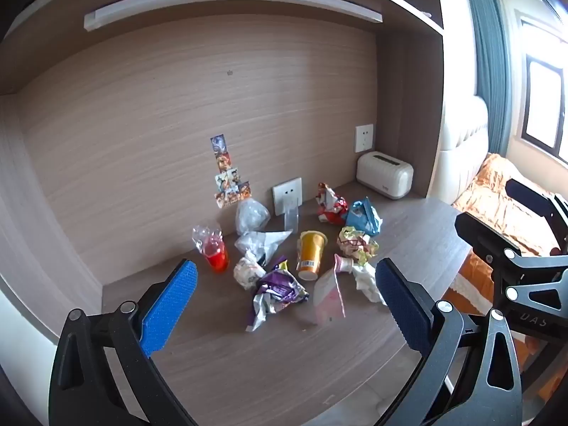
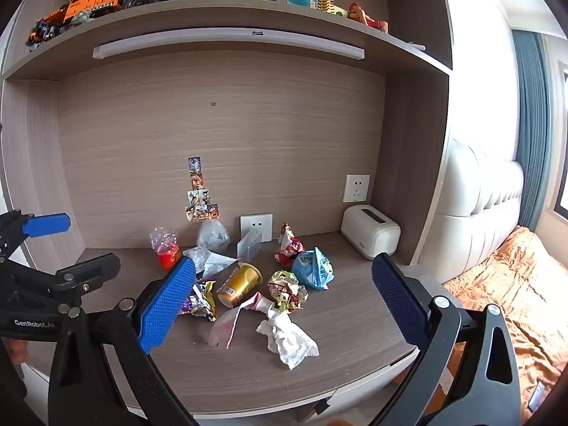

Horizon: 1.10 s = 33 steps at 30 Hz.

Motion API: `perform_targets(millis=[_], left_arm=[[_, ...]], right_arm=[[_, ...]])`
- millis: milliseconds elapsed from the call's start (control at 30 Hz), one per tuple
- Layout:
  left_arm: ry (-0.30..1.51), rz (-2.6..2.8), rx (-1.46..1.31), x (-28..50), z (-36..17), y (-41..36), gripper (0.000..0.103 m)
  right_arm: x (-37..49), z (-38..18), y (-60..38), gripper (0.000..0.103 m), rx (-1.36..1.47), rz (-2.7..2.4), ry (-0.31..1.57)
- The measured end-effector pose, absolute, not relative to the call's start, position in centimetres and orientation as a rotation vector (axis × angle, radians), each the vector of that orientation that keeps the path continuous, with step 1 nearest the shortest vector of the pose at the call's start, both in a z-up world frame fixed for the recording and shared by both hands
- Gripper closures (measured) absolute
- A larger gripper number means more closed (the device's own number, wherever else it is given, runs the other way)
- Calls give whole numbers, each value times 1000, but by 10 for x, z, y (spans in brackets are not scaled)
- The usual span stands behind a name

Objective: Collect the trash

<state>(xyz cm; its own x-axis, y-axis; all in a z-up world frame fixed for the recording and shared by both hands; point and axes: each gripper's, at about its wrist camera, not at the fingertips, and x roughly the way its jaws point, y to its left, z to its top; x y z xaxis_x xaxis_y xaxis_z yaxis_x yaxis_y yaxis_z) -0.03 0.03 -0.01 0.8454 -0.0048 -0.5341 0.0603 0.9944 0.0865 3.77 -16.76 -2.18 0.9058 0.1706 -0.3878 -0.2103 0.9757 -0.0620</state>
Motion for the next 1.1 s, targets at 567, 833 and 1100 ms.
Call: perform_targets(millis=[567,833,1100], left_arm=[[585,-67,57,0,7,5,5],[576,-65,50,0,6,10,5],[576,-77,20,1,7,18,5]], right_arm=[[38,-15,-164,4,-85,233,431],[33,-11,-155,4,-157,154,391],[34,-11,-153,4,-178,136,414]])
